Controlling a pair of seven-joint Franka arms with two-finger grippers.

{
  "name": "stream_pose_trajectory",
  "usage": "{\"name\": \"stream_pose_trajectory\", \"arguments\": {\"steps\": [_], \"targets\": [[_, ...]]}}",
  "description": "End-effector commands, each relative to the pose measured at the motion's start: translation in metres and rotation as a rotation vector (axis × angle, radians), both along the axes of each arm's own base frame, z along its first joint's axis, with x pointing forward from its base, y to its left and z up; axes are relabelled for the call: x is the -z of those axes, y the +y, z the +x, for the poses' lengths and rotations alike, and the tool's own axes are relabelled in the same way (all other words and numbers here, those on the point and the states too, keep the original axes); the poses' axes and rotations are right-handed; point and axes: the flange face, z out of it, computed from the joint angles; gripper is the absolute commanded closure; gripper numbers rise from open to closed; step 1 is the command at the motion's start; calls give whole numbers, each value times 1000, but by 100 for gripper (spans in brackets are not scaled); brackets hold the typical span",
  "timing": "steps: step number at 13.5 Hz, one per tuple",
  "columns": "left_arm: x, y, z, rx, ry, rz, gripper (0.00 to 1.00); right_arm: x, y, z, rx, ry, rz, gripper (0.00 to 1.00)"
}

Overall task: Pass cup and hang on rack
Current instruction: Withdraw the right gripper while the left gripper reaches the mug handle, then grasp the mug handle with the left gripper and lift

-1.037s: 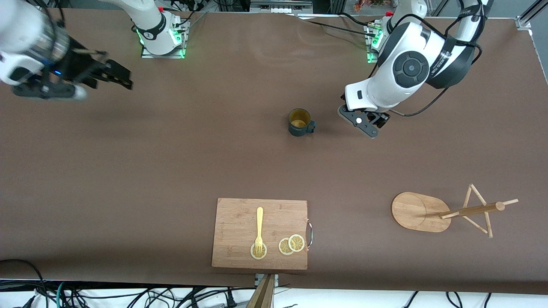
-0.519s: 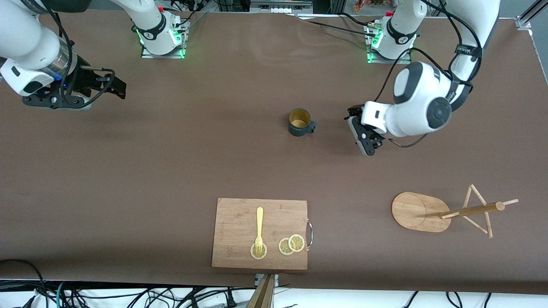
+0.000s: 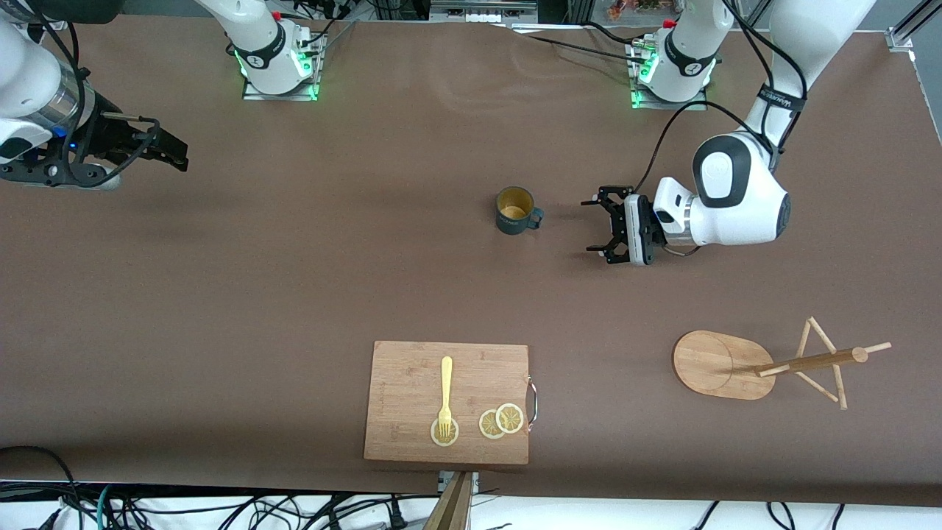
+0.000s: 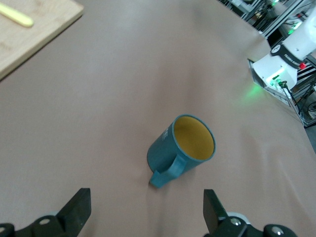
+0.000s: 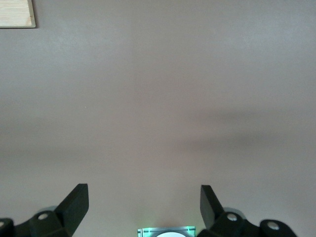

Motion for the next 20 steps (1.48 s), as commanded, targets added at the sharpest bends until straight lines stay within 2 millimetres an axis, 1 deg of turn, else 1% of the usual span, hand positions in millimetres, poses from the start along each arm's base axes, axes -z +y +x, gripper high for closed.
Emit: {"name": "stream_pose_trajectory", "arguments": {"steps": [1, 2, 3, 4, 5, 6, 7, 8, 10, 11, 13, 15, 16, 17, 18, 19, 20], "targets": [[25, -5, -1, 23, -111, -132, 0, -4, -6, -7, 28, -5, -18, 0], [37, -9, -3, 26, -153, -185, 0, -8, -13, -9, 29, -10, -13, 0], [55, -11, -5, 44, -204, -230, 0, -9, -20, -10, 26, 0, -1, 0], [74, -13, -10, 51, -250, -276, 0, -14, -19, -7, -16, 8, 5, 0], [95, -17, -16, 29, -278, -324, 0, -25, -15, -5, -29, 15, -3, 0], [105, -27, -22, 33, -298, -348, 0, -36, -15, -7, -31, 28, -4, 0], [112, -34, -28, 41, -296, -357, 0, -39, -18, -8, -24, 31, 0, 0], [116, -35, -32, 44, -302, -363, 0, -39, -20, -6, -11, 28, 7, 0], [129, -35, -43, 59, -306, -371, 0, -41, -17, -4, -5, 11, 8, 0], [134, -36, -47, 59, -319, -379, 0, -42, -14, -6, -11, 21, 2, 0], [141, -43, -61, 61, -361, -401, 0, -41, -15, -6, -12, 24, -4, 0], [144, -44, -67, 65, -389, -414, 0, -40, -15, -5, -12, 21, -2, 0], [149, -48, -72, 55, -399, -423, 4, -41, -15, -5, -11, 20, -2, 0], [162, -54, -82, 47, -431, -449, 15, -42, -15, -5, -11, 15, -4, 0], [174, -57, -89, 39, -484, -467, 30, -41, -15, -5, -11, 15, -2, 0], [177, -59, -91, 37, -528, -477, 53, -42, -15, -5, -11, 14, -2, 0], [178, -60, -91, 37, -531, -480, 67, -41, -16, -5, -10, 15, -1, 0]]}}
